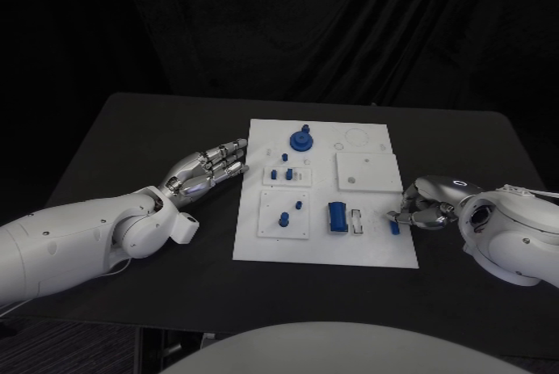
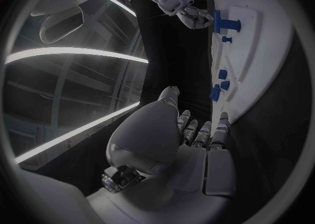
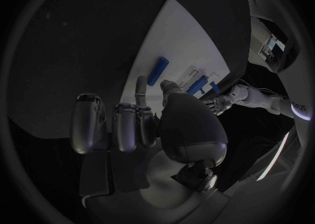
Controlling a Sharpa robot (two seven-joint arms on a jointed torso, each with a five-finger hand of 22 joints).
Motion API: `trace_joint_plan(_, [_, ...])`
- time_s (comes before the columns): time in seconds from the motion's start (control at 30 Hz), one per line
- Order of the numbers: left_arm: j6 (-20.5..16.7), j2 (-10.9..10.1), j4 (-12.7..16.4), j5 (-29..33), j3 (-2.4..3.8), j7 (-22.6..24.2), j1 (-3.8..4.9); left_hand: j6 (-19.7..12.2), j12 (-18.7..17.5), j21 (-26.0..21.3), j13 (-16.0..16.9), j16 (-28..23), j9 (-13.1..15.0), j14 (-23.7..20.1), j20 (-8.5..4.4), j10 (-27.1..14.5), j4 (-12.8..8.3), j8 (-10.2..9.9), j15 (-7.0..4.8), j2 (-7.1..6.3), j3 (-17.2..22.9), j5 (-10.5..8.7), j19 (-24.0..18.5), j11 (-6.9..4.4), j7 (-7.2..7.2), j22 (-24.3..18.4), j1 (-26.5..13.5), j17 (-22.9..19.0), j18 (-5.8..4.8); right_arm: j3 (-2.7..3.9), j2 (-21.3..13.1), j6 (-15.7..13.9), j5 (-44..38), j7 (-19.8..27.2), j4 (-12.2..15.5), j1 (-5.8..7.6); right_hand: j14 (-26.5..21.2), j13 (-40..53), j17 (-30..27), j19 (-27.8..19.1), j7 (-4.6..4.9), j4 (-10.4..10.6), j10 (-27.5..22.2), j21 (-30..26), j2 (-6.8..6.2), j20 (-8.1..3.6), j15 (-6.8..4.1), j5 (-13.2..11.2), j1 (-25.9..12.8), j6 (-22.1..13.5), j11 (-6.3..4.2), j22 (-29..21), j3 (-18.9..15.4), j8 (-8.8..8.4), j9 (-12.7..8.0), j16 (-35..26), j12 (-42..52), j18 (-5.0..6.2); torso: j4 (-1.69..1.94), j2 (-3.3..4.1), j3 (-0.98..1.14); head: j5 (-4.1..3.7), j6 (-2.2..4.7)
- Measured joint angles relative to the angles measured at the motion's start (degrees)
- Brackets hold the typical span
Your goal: Assemble the parts on the task board
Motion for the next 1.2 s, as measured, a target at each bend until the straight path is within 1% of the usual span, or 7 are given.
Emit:
trace_joint_plan(0.63, [0.09,0.09,-0.11,0.00,0.00,-0.06,-0.11,0.00,0.00,0.00,-0.01,0.00,-0.01,0.00,0.00,0.00,0.00,0.00,0.00,0.00,0.00,0.00,0.00,0.00,0.00,0.00,0.00,0.00,0.00,0.06,1.68,0.88,-0.21,-0.18,-1.00,-1.04,0.00,-0.01,0.00,0.00,0.20,-1.03,0.00,-1.57,-0.31,0.00,0.00,1.81,5.12,-1.02,0.00,-0.01,1.03,-0.66,-0.10,-0.54,0.00,0.00,-0.02,0.01,-0.01,-0.19,0.00])
trace_joint_plan(0.83, [0.11,0.08,-0.11,0.00,0.00,-0.08,-0.14,0.00,0.00,0.00,-0.01,0.00,-0.01,0.00,0.00,0.00,0.00,0.00,0.00,0.00,0.00,0.00,0.00,0.00,0.00,0.01,0.00,0.00,0.00,0.34,2.35,0.71,-0.41,-0.14,-1.33,-1.44,0.00,-0.01,0.00,0.00,0.31,-3.09,0.00,-2.03,-0.30,0.00,0.00,1.78,8.98,-0.90,0.00,-0.01,2.59,-0.85,-0.04,-0.78,0.00,0.07,-0.05,-0.03,0.02,-0.09,0.00])
trace_joint_plan(0.9, [0.12,0.08,-0.11,0.00,0.00,-0.09,-0.14,0.00,0.00,0.00,-0.01,0.00,-0.01,0.00,0.00,0.00,0.00,0.00,0.00,0.00,0.00,0.00,0.00,0.00,0.00,0.01,0.00,0.00,0.00,0.42,2.48,0.56,-0.48,-0.07,-1.33,-1.54,0.00,-0.02,0.00,0.00,0.27,-4.14,0.00,-2.24,-0.25,0.00,0.00,1.73,10.26,-0.94,0.00,-0.01,3.24,-1.09,-0.03,-0.78,0.00,0.93,-0.06,-0.03,0.03,-0.04,0.00])
trace_joint_plan(1.0, [0.14,0.07,-0.11,0.00,0.00,-0.09,-0.16,0.00,0.00,0.00,-0.02,0.00,-0.02,0.00,0.00,0.00,0.00,0.00,0.00,0.00,0.00,0.00,0.00,0.00,0.00,0.01,0.00,0.00,0.00,0.49,2.58,0.15,-0.59,0.06,-1.27,-1.67,0.00,-0.02,0.00,0.00,0.19,-4.77,-0.01,-2.30,-0.03,0.00,0.00,1.95,11.50,-1.04,0.01,-0.01,3.80,-1.17,-0.03,-0.78,0.00,0.92,-0.06,-0.03,0.03,0.00,0.00])
trace_joint_plan(1.13, [0.16,0.05,-0.12,0.00,0.00,-0.10,-0.17,0.00,0.00,0.00,-0.02,0.00,-0.02,0.00,0.00,0.02,0.00,0.00,0.00,0.00,0.00,0.00,0.00,0.02,0.00,0.01,0.00,0.00,0.00,0.49,2.59,-0.51,-0.68,0.22,-1.11,-1.81,-0.01,-0.02,0.00,0.00,0.20,-3.97,-0.02,-2.30,-0.05,0.00,0.01,2.43,14.30,-1.05,0.02,-0.01,4.61,-1.45,-0.03,-0.78,0.00,0.92,-0.05,-0.03,0.03,0.01,0.00])
trace_joint_plan(1.17, [0.17,0.05,-0.12,0.00,0.00,-0.11,-0.18,0.00,0.00,0.00,-0.02,0.00,-0.02,0.00,0.00,0.15,0.00,0.00,0.00,0.00,0.00,0.00,0.00,0.15,0.00,0.01,0.00,0.00,0.00,0.48,2.59,-0.68,-0.71,0.23,-1.06,-1.84,-0.01,-0.02,0.00,0.00,0.29,-1.65,-0.11,-2.30,-0.84,0.00,0.03,2.71,15.13,-1.15,0.11,-0.01,6.93,-1.50,-0.03,-0.78,0.00,0.92,-0.05,-0.03,0.03,0.01,0.00])
trace_joint_plan(1.2, [0.17,0.04,-0.14,0.00,0.00,-0.11,-0.20,0.00,0.00,0.00,-0.02,0.00,-0.02,0.00,0.00,0.20,0.00,0.00,0.00,0.00,0.00,0.00,0.00,0.20,0.00,0.01,0.00,0.00,0.00,0.47,2.57,-0.93,-0.74,0.25,-0.99,-1.87,-0.09,-0.02,0.00,0.00,0.33,-0.45,-0.11,-2.30,-1.25,0.00,0.10,2.86,15.54,-1.18,0.11,-0.01,8.12,-1.62,-0.03,-0.78,0.00,0.92,-0.04,-0.03,0.03,0.03,0.00])
